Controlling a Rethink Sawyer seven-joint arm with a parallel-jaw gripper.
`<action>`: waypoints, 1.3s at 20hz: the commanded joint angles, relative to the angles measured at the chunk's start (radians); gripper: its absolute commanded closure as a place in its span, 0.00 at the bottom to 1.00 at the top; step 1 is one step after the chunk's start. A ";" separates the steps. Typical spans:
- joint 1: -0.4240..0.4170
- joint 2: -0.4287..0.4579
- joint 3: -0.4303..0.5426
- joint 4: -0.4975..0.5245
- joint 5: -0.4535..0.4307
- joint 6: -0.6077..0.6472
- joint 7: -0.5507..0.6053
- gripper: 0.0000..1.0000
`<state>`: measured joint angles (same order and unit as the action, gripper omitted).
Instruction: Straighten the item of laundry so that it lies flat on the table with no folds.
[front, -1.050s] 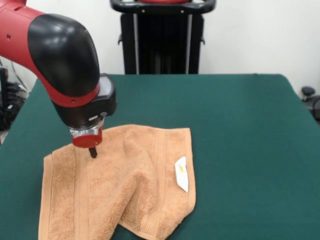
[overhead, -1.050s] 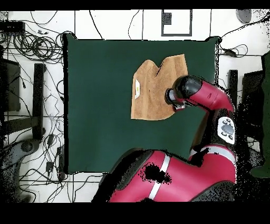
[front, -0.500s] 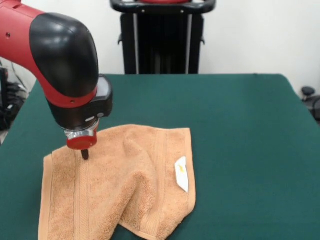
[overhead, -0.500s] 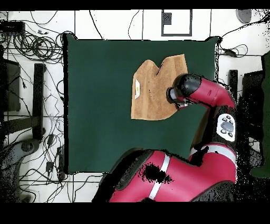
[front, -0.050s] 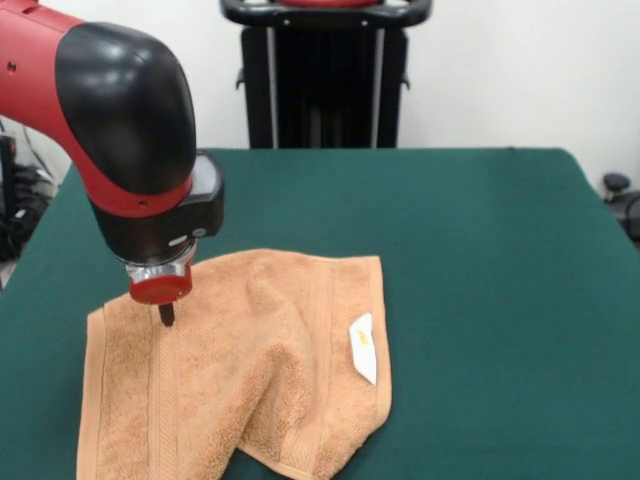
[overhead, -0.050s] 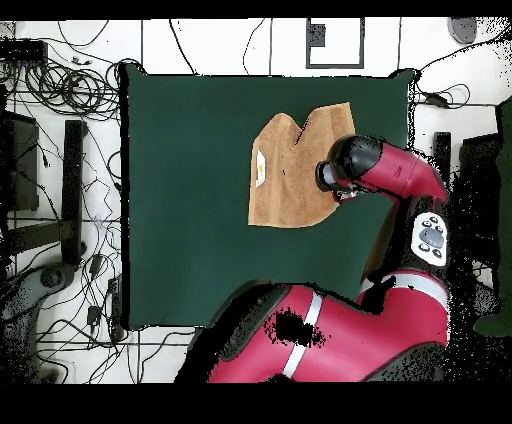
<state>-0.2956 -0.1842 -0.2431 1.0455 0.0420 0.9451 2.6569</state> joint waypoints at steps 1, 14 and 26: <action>0.014 -0.004 0.131 -0.003 -0.048 0.012 -0.165 0.00; 0.020 -0.011 0.127 0.023 -0.047 -0.030 -0.137 0.00; 0.050 -0.012 0.114 0.149 -0.027 -0.207 -0.001 0.00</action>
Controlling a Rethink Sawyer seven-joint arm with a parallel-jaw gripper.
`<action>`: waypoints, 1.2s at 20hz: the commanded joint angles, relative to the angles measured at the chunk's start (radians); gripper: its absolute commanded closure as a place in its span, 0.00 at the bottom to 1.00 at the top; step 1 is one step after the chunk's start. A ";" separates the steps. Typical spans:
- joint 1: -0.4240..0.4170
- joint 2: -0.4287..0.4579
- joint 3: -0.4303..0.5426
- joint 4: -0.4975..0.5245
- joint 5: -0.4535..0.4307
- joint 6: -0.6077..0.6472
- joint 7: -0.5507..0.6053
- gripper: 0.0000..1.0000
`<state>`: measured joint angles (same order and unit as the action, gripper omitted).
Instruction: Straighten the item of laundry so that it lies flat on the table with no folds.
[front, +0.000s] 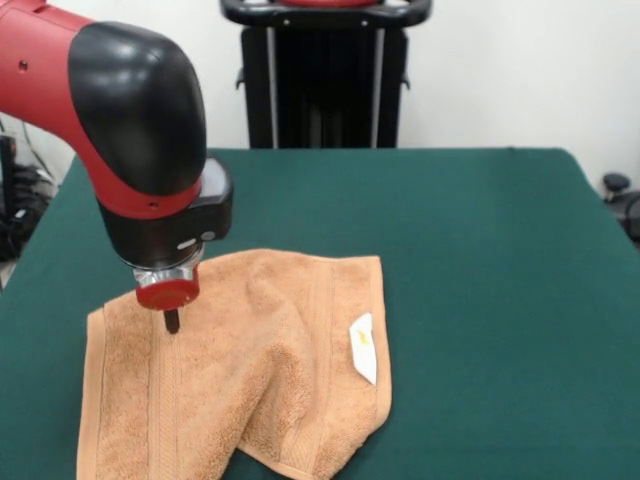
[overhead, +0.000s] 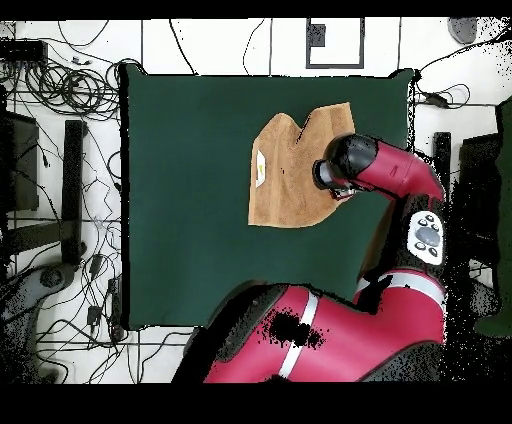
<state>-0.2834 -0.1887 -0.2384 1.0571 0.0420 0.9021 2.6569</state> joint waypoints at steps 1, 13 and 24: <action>0.030 0.002 0.116 0.135 -0.024 -0.175 -0.008 0.00; 0.025 0.039 0.124 0.140 -0.009 -0.246 0.002 0.00; 0.000 0.030 0.166 0.135 0.018 -0.152 -0.043 0.00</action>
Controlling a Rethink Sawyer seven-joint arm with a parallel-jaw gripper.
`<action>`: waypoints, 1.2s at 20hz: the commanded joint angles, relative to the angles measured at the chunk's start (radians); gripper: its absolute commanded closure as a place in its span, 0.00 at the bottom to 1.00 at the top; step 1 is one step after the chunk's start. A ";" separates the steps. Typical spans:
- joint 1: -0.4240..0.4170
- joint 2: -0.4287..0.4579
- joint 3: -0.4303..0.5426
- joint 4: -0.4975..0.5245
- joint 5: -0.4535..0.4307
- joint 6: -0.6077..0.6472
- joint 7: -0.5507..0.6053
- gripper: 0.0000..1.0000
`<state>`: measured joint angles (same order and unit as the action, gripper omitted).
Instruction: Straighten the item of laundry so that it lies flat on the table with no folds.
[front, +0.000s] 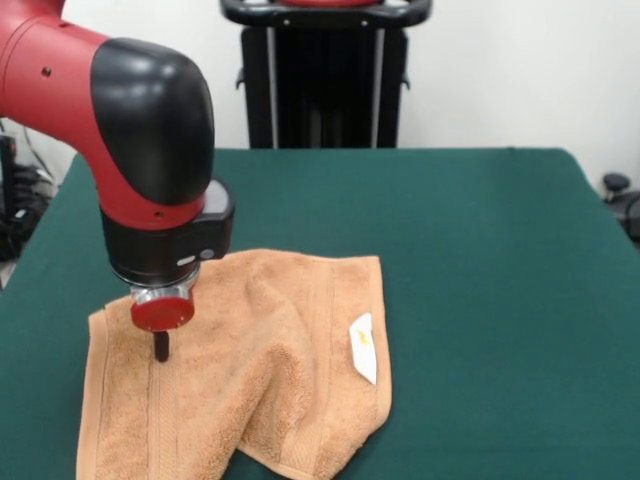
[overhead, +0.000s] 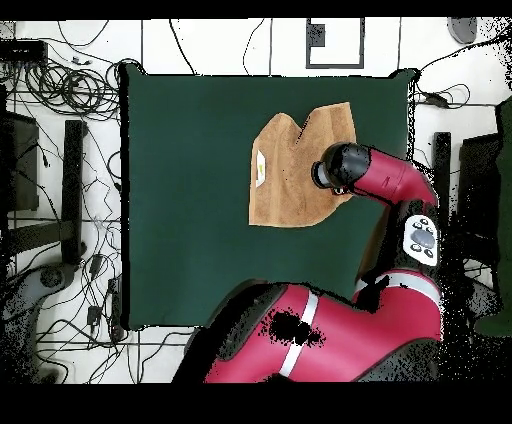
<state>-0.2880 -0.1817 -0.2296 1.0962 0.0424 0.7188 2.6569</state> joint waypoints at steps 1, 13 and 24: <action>0.002 0.021 0.162 0.096 0.021 0.041 -0.047 0.00; -0.018 0.037 0.193 0.091 0.004 -0.008 -0.072 1.00; -0.010 0.025 0.183 0.104 -0.003 -0.026 -0.045 1.00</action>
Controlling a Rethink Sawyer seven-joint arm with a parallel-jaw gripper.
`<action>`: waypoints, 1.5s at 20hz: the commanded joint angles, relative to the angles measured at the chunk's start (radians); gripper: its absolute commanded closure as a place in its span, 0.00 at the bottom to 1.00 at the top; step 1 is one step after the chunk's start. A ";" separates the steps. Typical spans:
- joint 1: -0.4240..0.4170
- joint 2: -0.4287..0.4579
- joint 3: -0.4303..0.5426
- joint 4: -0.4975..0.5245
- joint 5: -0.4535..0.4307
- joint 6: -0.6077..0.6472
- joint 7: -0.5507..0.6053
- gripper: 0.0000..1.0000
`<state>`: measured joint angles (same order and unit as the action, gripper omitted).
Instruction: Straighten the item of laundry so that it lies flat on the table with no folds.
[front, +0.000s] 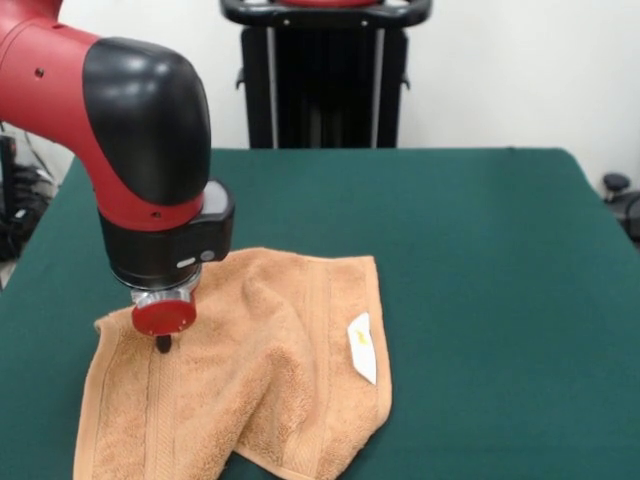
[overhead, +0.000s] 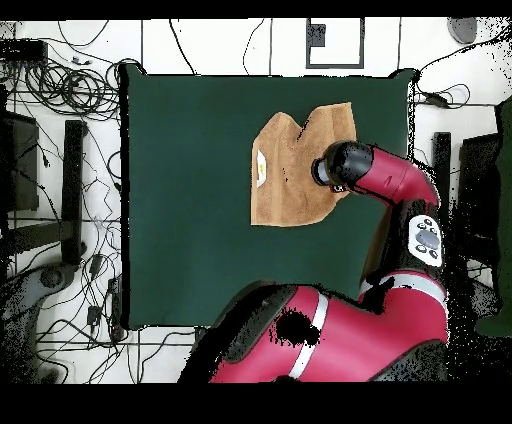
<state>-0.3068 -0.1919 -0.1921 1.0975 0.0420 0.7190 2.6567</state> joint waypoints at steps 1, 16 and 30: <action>0.009 0.030 0.146 0.110 -0.002 -0.024 -0.046 1.00; -0.078 -0.121 0.233 0.438 -0.015 -0.111 -0.093 1.00; -0.064 -0.161 0.240 0.515 -0.020 -0.153 -0.030 1.00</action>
<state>-0.4092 -0.3708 -0.0884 1.4647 0.0428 0.5814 2.6567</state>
